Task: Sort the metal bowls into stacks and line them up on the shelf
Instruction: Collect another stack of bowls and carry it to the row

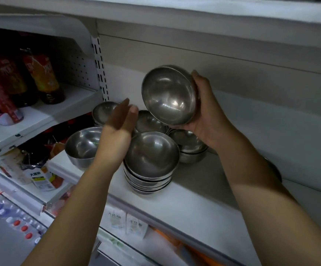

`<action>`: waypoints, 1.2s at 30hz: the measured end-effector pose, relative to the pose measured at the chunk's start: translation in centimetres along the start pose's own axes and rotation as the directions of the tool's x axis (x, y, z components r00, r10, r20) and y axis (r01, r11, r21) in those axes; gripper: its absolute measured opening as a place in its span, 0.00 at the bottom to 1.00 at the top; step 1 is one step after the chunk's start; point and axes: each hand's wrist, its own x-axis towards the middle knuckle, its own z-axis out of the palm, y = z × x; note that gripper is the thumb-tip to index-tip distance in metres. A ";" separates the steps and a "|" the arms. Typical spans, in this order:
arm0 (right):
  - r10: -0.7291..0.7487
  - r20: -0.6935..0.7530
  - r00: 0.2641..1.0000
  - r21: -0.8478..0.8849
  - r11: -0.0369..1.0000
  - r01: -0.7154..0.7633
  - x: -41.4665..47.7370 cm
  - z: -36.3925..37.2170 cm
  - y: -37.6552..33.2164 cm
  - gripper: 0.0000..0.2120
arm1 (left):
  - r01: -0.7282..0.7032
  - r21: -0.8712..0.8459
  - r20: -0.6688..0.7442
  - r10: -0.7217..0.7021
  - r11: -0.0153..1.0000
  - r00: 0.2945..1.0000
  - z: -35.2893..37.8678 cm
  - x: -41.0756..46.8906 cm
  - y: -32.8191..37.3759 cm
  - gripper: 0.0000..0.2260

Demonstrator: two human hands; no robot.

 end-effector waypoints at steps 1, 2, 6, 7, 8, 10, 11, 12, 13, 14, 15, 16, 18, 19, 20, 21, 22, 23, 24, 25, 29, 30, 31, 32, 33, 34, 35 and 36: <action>0.011 -0.001 1.000 0.018 1.000 -0.011 -0.2 0.3 -0.4 0.31 | -0.072 0.029 0.038 0.071 0.997 0.997 0.1 0.4 0.6 0.24; 0.030 -0.010 0.999 0.025 0.999 -0.030 -0.4 0.5 -0.7 0.32 | -0.142 0.048 0.064 0.139 0.989 0.988 0.3 0.9 1.2 0.24; 0.106 -0.130 0.986 -0.036 0.993 -0.112 -1.3 1.0 -1.5 0.30 | -0.355 0.167 0.057 0.350 0.920 0.935 1.3 2.5 2.8 0.08; 0.108 -0.161 0.981 -0.070 0.990 -0.121 -1.7 1.2 -1.5 0.29 | -0.361 0.196 0.053 0.358 0.912 0.932 1.4 2.9 2.6 0.09; 0.087 -0.203 0.975 -0.132 0.985 -0.116 -2.1 1.5 -1.4 0.29 | -0.358 0.218 0.047 0.356 0.908 0.933 1.4 3.1 2.4 0.10; -0.002 -0.293 0.956 -0.286 0.954 -0.086 -3.0 2.4 -1.2 0.33 | -0.356 0.248 0.051 0.355 0.901 0.934 1.2 3.7 1.3 0.11; -0.044 -0.324 0.945 -0.334 0.940 -0.071 -3.3 2.8 -1.0 0.37 | -0.364 0.259 0.066 0.360 0.895 0.931 1.1 3.8 0.9 0.12; -0.089 -0.341 0.936 -0.369 0.928 -0.046 -3.7 3.2 -0.8 0.40 | -0.374 0.272 0.085 0.365 0.887 0.927 1.0 3.8 0.6 0.13; -0.143 -0.355 0.924 -0.404 0.915 -0.013 -4.0 3.7 -0.6 0.41 | -0.381 0.289 0.113 0.364 0.878 0.924 0.8 3.8 0.5 0.14; -0.198 -0.362 0.911 -0.446 0.895 0.017 -4.3 4.1 -0.4 0.39 | -0.387 0.310 0.145 0.359 0.868 0.922 0.5 3.9 0.4 0.14; -0.252 -0.369 0.895 -0.487 0.872 0.045 -4.5 4.4 -0.1 0.33 | -0.395 0.324 0.179 0.355 0.859 0.918 0.2 3.9 0.4 0.15; -0.301 -0.381 0.874 -0.522 0.850 0.065 -4.6 4.4 0.3 0.25 | -0.399 0.329 0.210 0.345 0.856 0.915 -0.2 4.0 0.3 0.15; -0.328 -0.433 0.840 -0.519 0.852 0.065 -4.7 4.6 1.4 0.11 | -0.386 0.316 0.261 0.312 0.867 0.914 -0.8 4.2 0.3 0.15; -0.315 -0.458 0.832 -0.498 0.866 0.054 -4.8 4.9 1.9 0.09 | -0.378 0.298 0.281 0.298 0.877 0.912 -1.1 4.1 0.2 0.15; -0.305 -0.493 0.815 -0.482 0.875 0.036 -4.9 5.2 2.3 0.10 | -0.368 0.278 0.297 0.285 0.887 0.911 -1.4 4.0 0.2 0.14; -0.304 -0.528 0.793 -0.469 0.883 0.026 -4.9 5.3 2.7 0.12 | -0.350 0.255 0.310 0.267 0.901 0.913 -1.6 3.8 0.2 0.13; -0.297 -0.564 0.770 -0.453 0.891 0.012 -5.0 5.5 3.1 0.15 | -0.317 0.229 0.318 0.237 0.920 0.918 -1.9 3.5 0.4 0.12; -0.275 -0.608 0.744 -0.423 0.906 -0.011 -4.9 5.8 3.2 0.18 | -0.277 0.206 0.324 0.202 0.939 0.924 -2.1 3.2 0.6 0.12; -0.235 -0.656 0.717 -0.381 0.923 -0.046 -4.9 6.3 3.4 0.22 | -0.236 0.189 0.340 0.162 0.953 0.926 -2.4 2.8 0.7 0.12; -0.200 -0.691 0.695 -0.345 0.936 -0.074 -4.9 6.6 3.8 0.23 | -0.205 0.183 0.366 0.127 0.962 0.922 -2.7 2.6 0.7 0.12; -0.165 -0.750 0.640 -0.300 0.948 -0.107 -5.6 8.0 6.4 0.20 | -0.198 0.140 0.432 0.121 0.970 0.894 -3.7 2.2 -0.1 0.06; -0.164 -0.764 0.624 -0.297 0.948 -0.114 -5.8 8.3 6.8 0.18 | -0.197 0.125 0.442 0.124 0.972 0.889 -3.8 2.1 -0.3 0.06; -0.164 -0.775 0.610 -0.294 0.948 -0.119 -5.9 8.5 7.1 0.17 | -0.194 0.111 0.452 0.124 0.975 0.883 -3.8 1.9 -0.5 0.07; -0.162 -0.787 0.595 -0.286 0.951 -0.119 -5.9 8.7 7.1 0.15 | -0.197 0.108 0.462 0.126 0.975 0.878 -3.8 1.7 -0.8 0.08; -0.155 -0.799 0.581 -0.270 0.956 -0.117 -5.8 8.7 7.1 0.14 | -0.207 0.115 0.471 0.130 0.971 0.873 -3.8 1.4 -0.9 0.10; -0.137 -0.815 0.563 -0.249 0.960 -0.128 -5.8 8.9 7.0 0.14 | -0.212 0.135 0.475 0.124 0.968 0.871 -3.8 1.3 -1.0 0.11; -0.113 -0.828 0.549 -0.230 0.962 -0.149 -5.8 8.9 7.0 0.14 | -0.206 0.155 0.477 0.109 0.966 0.872 -3.8 1.1 -1.0 0.13; -0.098 -0.837 0.538 -0.220 0.961 -0.169 -6.0 9.0 6.9 0.14 | -0.195 0.174 0.480 0.090 0.965 0.873 -3.8 1.1 -1.0 0.14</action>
